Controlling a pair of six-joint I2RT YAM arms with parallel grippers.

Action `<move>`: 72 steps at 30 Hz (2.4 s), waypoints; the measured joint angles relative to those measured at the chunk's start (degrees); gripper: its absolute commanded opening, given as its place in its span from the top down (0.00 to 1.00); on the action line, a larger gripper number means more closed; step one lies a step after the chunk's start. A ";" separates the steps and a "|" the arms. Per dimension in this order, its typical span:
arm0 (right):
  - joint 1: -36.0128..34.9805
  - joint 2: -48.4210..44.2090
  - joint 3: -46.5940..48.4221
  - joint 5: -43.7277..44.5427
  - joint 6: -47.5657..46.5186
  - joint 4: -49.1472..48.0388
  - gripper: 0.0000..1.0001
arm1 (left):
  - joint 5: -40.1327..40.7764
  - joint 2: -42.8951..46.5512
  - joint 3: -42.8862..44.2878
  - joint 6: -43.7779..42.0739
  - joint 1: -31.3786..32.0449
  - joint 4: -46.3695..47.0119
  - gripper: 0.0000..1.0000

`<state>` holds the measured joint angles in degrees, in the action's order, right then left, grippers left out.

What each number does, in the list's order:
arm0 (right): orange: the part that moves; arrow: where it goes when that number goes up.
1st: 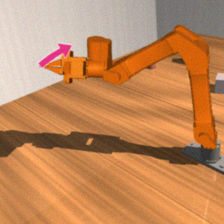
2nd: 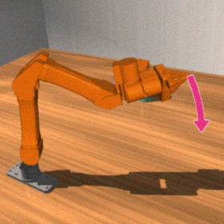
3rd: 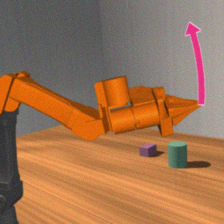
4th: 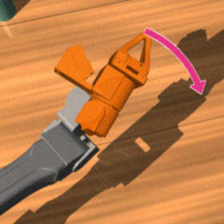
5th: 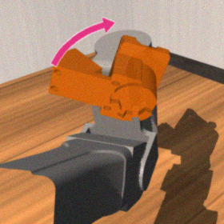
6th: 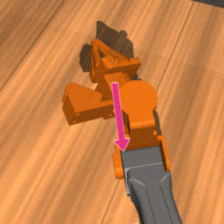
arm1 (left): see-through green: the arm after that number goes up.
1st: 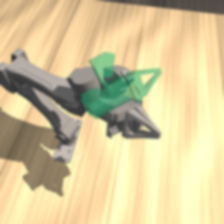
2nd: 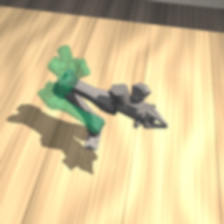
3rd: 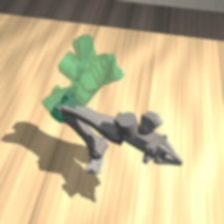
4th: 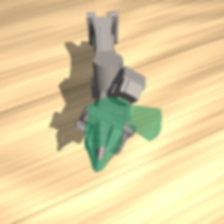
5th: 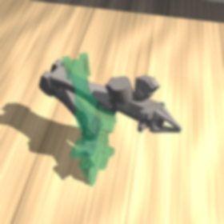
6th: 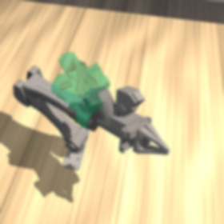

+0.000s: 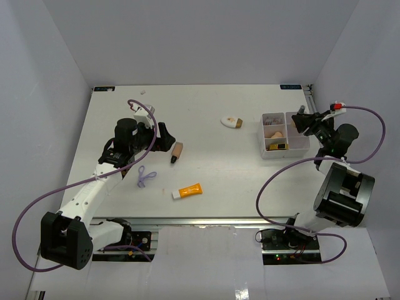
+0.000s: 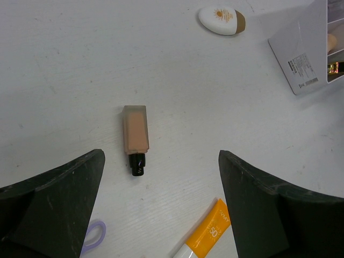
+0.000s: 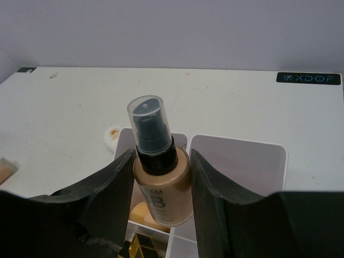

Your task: Organize the makeup

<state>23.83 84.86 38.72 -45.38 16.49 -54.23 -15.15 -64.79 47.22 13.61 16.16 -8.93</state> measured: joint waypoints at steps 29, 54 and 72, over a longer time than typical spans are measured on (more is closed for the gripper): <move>-3.37 15.98 8.65 6.27 2.87 -6.83 0.60 | -0.97 -2.65 0.00 -0.26 0.00 -0.02 0.02; -3.39 13.22 7.02 5.45 -1.35 -3.80 0.41 | -3.24 -4.19 -0.02 -0.68 0.00 0.18 0.02; -15.55 -20.77 7.69 -13.30 -30.88 56.21 0.27 | -0.23 -27.67 6.95 0.61 3.25 -4.55 0.09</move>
<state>8.29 64.09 46.42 -58.69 -14.38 1.98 -15.38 -92.47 54.17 14.22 19.41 -13.49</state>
